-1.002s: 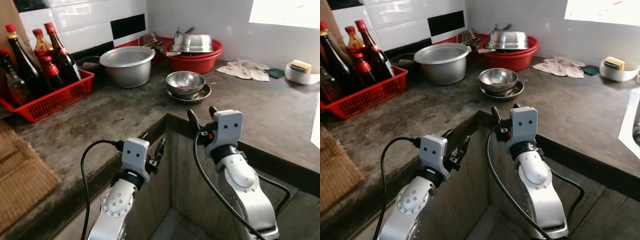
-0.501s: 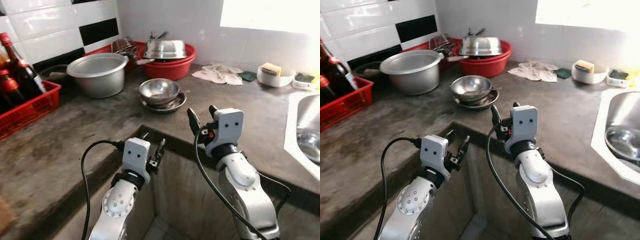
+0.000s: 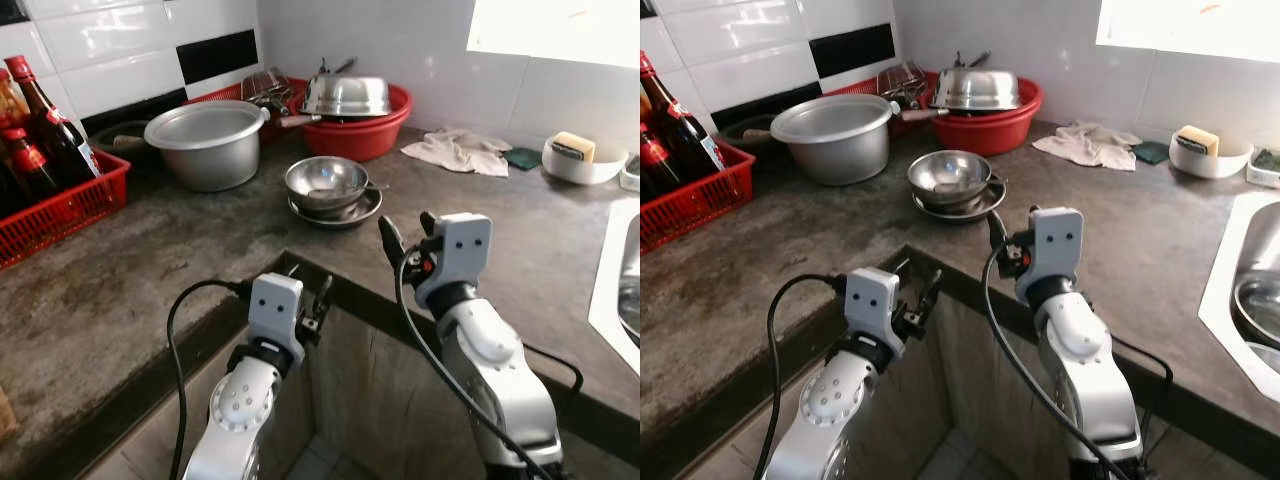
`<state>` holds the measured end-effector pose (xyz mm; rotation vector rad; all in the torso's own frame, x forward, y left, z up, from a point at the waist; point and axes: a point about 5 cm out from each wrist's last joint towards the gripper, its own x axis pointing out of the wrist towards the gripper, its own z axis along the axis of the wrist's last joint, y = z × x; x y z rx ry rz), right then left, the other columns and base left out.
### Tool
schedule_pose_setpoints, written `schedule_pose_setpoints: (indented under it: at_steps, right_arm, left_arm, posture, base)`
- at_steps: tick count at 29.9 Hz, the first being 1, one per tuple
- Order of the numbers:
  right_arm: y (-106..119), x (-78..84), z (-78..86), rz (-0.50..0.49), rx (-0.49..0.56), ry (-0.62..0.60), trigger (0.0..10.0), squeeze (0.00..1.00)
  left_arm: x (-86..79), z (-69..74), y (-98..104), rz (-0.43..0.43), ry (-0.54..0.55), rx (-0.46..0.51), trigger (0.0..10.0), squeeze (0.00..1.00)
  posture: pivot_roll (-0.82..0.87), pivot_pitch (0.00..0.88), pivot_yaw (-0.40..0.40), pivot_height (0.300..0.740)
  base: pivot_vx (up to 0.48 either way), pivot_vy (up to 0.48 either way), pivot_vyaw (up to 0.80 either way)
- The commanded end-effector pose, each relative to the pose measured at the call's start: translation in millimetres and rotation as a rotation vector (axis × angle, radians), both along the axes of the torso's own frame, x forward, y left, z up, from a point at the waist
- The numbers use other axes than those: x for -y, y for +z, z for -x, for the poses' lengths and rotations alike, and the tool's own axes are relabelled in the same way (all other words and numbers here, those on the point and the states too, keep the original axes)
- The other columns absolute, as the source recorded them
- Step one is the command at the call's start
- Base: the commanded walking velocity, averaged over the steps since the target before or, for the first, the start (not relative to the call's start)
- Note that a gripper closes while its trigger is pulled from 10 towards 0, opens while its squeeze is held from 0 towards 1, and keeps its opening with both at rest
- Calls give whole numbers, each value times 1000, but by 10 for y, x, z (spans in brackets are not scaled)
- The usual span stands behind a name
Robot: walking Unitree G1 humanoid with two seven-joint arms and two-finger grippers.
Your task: Kitchen organization
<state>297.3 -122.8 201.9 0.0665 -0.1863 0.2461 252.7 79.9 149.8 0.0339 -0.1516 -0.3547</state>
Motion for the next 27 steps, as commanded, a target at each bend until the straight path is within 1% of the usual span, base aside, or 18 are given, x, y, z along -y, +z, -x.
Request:
schedule_pose_setpoints:
  at_steps: [1,3,4,7,10,14,17,19,23,25,27]
  right_arm:
    - [18,26,-66,-11,1,20,10000,0]
    - [27,40,-126,6,2,51,10000,0]
    - [27,40,-126,6,2,51,10000,0]
    - [62,58,-204,29,12,67,10000,0]
    - [122,58,-258,41,30,83,10000,0]
    - [126,40,-255,42,40,95,10000,0]
    - [114,25,-240,34,45,101,10000,0]
    - [106,30,-239,29,43,99,10000,0]
    - [94,50,-223,13,41,95,10000,0]
    - [105,77,-212,-13,47,102,10000,0]
    - [107,88,-213,-13,49,102,10000,0]
  left_arm:
    - [-57,2,-40,0,34,-19,10000,0]
    - [-82,9,-60,-5,48,-25,10000,0]
    - [-82,9,-60,-5,48,-25,10000,0]
    - [-89,24,-56,-10,55,-16,10000,0]
    - [-89,38,-40,0,64,-8,10000,0]
    - [-85,42,-36,3,59,-3,10000,0]
    - [-84,33,-49,8,64,-17,10000,0]
    - [-80,25,-64,25,62,-38,10000,0]
    - [-73,22,-57,19,53,-29,10000,0]
    - [-68,24,-60,14,54,-30,10000,0]
    - [-70,25,-65,12,56,-32,10000,0]
  posture:
    - [75,40,6,740]
    - [77,42,2,740]
    - [77,42,2,740]
    - [83,48,-7,740]
    - [83,53,-14,740]
    - [80,53,-9,740]
    - [78,52,-6,740]
    - [78,52,-6,740]
    - [74,50,-1,740]
    - [76,49,-4,740]
    - [75,49,-4,740]
  base:
    - [0,0,0]
    - [0,0,0]
    - [0,0,0]
    - [0,0,0]
    - [389,0,0]
    - [455,0,0]
    - [307,0,0]
    - [0,0,0]
    - [0,0,0]
    - [0,0,0]
    - [0,0,0]
